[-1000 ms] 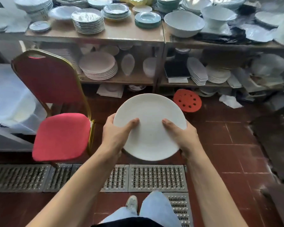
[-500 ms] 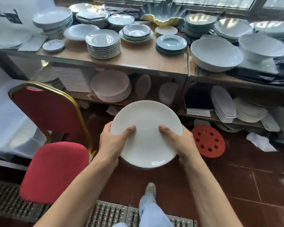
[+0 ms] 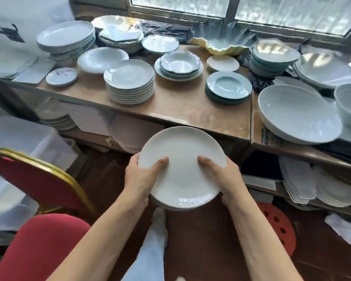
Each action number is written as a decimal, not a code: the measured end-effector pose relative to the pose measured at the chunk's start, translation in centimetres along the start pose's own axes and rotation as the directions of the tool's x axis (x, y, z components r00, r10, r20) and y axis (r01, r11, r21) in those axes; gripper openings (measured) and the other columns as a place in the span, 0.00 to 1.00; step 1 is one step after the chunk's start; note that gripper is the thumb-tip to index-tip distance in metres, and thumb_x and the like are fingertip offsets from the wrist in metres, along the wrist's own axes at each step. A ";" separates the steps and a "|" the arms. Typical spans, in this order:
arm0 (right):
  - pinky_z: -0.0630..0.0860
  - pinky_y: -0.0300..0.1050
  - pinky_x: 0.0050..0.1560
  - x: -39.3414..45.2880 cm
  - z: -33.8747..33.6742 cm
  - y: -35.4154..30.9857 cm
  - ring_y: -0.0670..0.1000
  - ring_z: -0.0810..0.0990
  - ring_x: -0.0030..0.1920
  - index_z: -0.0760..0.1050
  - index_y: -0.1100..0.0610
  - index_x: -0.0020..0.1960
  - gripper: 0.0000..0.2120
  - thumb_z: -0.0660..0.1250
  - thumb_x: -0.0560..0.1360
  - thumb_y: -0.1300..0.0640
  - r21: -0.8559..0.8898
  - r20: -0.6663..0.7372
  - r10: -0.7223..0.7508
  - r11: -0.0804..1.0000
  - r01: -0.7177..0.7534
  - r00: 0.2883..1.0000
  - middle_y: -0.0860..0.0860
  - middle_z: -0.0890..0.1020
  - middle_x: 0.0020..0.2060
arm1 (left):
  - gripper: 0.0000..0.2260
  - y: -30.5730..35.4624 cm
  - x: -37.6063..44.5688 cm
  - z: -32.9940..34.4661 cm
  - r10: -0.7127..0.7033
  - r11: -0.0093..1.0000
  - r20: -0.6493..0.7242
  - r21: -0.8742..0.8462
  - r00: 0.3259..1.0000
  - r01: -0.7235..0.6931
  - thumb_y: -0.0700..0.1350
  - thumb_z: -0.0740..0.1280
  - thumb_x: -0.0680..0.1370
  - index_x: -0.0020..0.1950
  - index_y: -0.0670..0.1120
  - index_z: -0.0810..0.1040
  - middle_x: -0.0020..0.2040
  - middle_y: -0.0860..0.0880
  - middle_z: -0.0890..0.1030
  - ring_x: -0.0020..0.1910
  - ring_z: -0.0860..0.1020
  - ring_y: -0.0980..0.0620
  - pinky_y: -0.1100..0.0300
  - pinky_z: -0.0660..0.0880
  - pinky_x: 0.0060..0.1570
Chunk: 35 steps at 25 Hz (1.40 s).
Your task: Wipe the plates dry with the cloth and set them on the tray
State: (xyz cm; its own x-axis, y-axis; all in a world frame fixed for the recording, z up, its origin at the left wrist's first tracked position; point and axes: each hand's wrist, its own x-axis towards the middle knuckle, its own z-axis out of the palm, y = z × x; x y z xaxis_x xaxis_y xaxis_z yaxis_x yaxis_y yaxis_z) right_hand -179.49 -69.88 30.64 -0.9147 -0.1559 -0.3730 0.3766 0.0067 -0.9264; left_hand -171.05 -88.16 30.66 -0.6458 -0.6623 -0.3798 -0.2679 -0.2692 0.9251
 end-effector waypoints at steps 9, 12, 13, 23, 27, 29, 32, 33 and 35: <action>0.85 0.47 0.45 19.7 5.6 -5.3 0.52 0.88 0.47 0.82 0.53 0.58 0.16 0.79 0.73 0.51 -0.020 -0.051 0.045 0.999 -0.047 0.998 0.50 0.89 0.46 | 0.28 6.3 20.3 7.9 -0.015 0.999 0.088 0.052 0.996 0.011 0.48 0.81 0.68 0.65 0.50 0.74 0.55 0.53 0.82 0.51 0.83 0.55 0.64 0.78 0.40; 0.85 0.54 0.50 25.2 6.6 -6.2 0.55 0.87 0.49 0.81 0.50 0.58 0.16 0.78 0.73 0.48 -0.032 -0.081 0.080 0.996 -0.083 0.993 0.51 0.88 0.48 | 0.28 7.5 25.6 10.6 -0.045 0.994 0.119 0.105 0.992 0.033 0.50 0.80 0.69 0.65 0.52 0.73 0.55 0.54 0.82 0.51 0.82 0.56 0.63 0.77 0.41; 0.84 0.56 0.52 27.2 6.8 -6.4 0.55 0.87 0.50 0.81 0.50 0.58 0.16 0.78 0.73 0.47 -0.035 -0.094 0.092 0.995 -0.095 0.991 0.51 0.88 0.49 | 0.28 7.6 27.5 11.4 -0.056 0.992 0.126 0.117 0.990 0.042 0.50 0.80 0.69 0.65 0.53 0.73 0.55 0.55 0.81 0.51 0.81 0.56 0.62 0.77 0.42; 0.81 0.60 0.61 44.1 8.2 -5.1 0.54 0.85 0.56 0.80 0.48 0.59 0.17 0.79 0.73 0.47 -0.132 -0.104 0.120 0.982 -0.133 0.987 0.50 0.86 0.54 | 0.26 7.1 41.8 19.4 -0.198 0.963 0.087 0.201 0.976 0.178 0.50 0.77 0.72 0.66 0.53 0.71 0.56 0.52 0.80 0.52 0.81 0.53 0.58 0.78 0.42; 0.81 0.58 0.61 47.5 8.6 -4.4 0.51 0.85 0.56 0.80 0.46 0.58 0.15 0.78 0.73 0.46 -0.166 -0.087 0.132 0.975 -0.145 0.987 0.47 0.86 0.54 | 0.30 6.6 44.5 21.2 -0.227 0.956 0.030 0.196 0.973 0.217 0.53 0.77 0.72 0.70 0.51 0.69 0.57 0.53 0.80 0.52 0.80 0.55 0.63 0.75 0.40; 0.82 0.53 0.59 48.5 8.7 -4.3 0.48 0.85 0.54 0.80 0.43 0.53 0.11 0.78 0.73 0.46 -0.195 -0.087 0.133 0.970 -0.148 0.987 0.44 0.86 0.51 | 0.30 6.2 45.3 21.5 -0.242 0.951 0.019 0.205 0.970 0.233 0.54 0.78 0.72 0.69 0.52 0.69 0.56 0.54 0.80 0.52 0.80 0.55 0.63 0.75 0.40; 0.81 0.49 0.58 49.1 8.8 -4.2 0.45 0.85 0.54 0.80 0.43 0.55 0.12 0.77 0.74 0.46 -0.210 -0.080 0.127 0.967 -0.142 0.989 0.41 0.86 0.51 | 0.29 5.8 45.9 21.6 -0.240 0.948 -0.003 0.217 0.971 0.235 0.53 0.78 0.71 0.68 0.53 0.70 0.57 0.53 0.80 0.53 0.81 0.55 0.62 0.76 0.41; 0.81 0.48 0.58 49.1 8.8 -4.2 0.43 0.84 0.54 0.80 0.44 0.58 0.14 0.77 0.74 0.46 -0.218 -0.079 0.125 0.966 -0.140 0.989 0.41 0.85 0.51 | 0.29 5.7 46.1 21.6 -0.238 0.945 -0.010 0.227 0.971 0.234 0.53 0.78 0.71 0.67 0.53 0.70 0.57 0.53 0.80 0.53 0.81 0.55 0.61 0.76 0.42; 0.81 0.48 0.59 49.0 8.9 -4.2 0.42 0.84 0.54 0.80 0.46 0.62 0.17 0.77 0.74 0.46 -0.228 -0.084 0.128 0.963 -0.144 0.988 0.41 0.86 0.52 | 0.28 5.6 46.2 21.5 -0.236 0.941 -0.009 0.247 0.972 0.231 0.54 0.79 0.70 0.66 0.54 0.71 0.57 0.53 0.80 0.53 0.81 0.55 0.62 0.76 0.42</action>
State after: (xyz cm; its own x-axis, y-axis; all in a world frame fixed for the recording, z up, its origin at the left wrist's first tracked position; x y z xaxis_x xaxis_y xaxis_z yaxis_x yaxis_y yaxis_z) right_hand -224.56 -86.30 16.68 -0.8682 -0.0700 -0.4912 0.4606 0.2543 -0.8504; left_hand -217.79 -105.22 18.24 -0.5580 -0.5861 -0.5875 -0.5780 -0.2335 0.7819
